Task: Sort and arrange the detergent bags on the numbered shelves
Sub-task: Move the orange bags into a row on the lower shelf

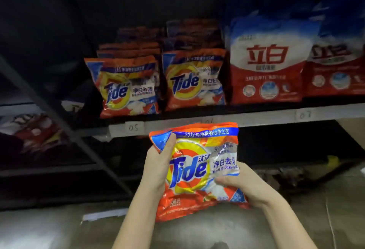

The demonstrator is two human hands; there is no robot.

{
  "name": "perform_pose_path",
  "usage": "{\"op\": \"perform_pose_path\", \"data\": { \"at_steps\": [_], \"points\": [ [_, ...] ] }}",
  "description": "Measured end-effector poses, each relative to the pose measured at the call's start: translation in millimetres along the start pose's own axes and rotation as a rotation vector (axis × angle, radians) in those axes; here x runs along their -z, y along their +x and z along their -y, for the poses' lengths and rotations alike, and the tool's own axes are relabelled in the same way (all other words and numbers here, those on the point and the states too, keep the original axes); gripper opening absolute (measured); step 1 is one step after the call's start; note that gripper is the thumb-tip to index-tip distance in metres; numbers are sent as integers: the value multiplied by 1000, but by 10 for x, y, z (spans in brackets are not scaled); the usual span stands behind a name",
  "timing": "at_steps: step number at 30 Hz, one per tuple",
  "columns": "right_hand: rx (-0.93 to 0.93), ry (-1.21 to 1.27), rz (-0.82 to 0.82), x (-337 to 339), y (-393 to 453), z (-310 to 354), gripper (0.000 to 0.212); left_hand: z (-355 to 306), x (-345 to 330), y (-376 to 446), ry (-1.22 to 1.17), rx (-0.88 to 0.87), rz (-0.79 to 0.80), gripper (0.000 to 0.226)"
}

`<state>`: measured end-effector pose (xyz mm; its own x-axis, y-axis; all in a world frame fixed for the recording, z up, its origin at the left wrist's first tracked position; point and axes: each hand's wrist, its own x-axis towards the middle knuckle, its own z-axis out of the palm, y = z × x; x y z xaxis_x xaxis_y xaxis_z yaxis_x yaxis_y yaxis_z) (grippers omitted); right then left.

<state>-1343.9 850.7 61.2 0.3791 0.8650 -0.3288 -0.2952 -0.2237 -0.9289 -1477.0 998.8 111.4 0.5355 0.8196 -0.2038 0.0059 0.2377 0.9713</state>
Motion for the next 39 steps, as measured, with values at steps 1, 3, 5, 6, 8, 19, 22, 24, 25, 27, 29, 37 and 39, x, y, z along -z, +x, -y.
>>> {"op": "perform_pose_path", "data": {
  "at_steps": [1,3,5,6,8,19,22,24,25,27,29,37,39],
  "points": [
    [-36,4,1,39,53,-119,52,131,8,29,3,42,-17,41],
    [-111,17,16,148,176,-319,50,388,2,105,1,123,-46,44],
    [-195,35,32,286,316,-482,55,618,-35,212,11,190,-67,44],
    [-225,31,34,364,396,-560,59,721,-68,280,24,228,-69,46],
    [-263,20,37,492,540,-730,64,939,-115,405,59,309,-66,50],
    [-271,-91,25,952,1898,-1562,30,2225,-6,1704,45,340,-118,28],
    [-150,-134,0,893,2390,-1686,29,2402,141,2217,56,197,-143,16],
    [-52,-109,27,816,2702,-1765,32,2453,235,2477,63,89,-136,12],
    [-14,-97,24,776,2858,-1805,31,2476,289,2612,74,48,-146,10],
    [63,-94,9,700,3170,-1859,28,2520,401,2881,111,-29,-176,13],
    [148,-93,23,614,3468,-1910,30,2577,557,3167,123,-91,-181,34],
    [388,-138,-45,-86,4457,-1969,36,2482,1295,4001,235,-564,-278,32],
    [401,-141,-92,-324,4680,-1982,38,2426,1453,4171,213,-596,-312,31]
  ]
}}
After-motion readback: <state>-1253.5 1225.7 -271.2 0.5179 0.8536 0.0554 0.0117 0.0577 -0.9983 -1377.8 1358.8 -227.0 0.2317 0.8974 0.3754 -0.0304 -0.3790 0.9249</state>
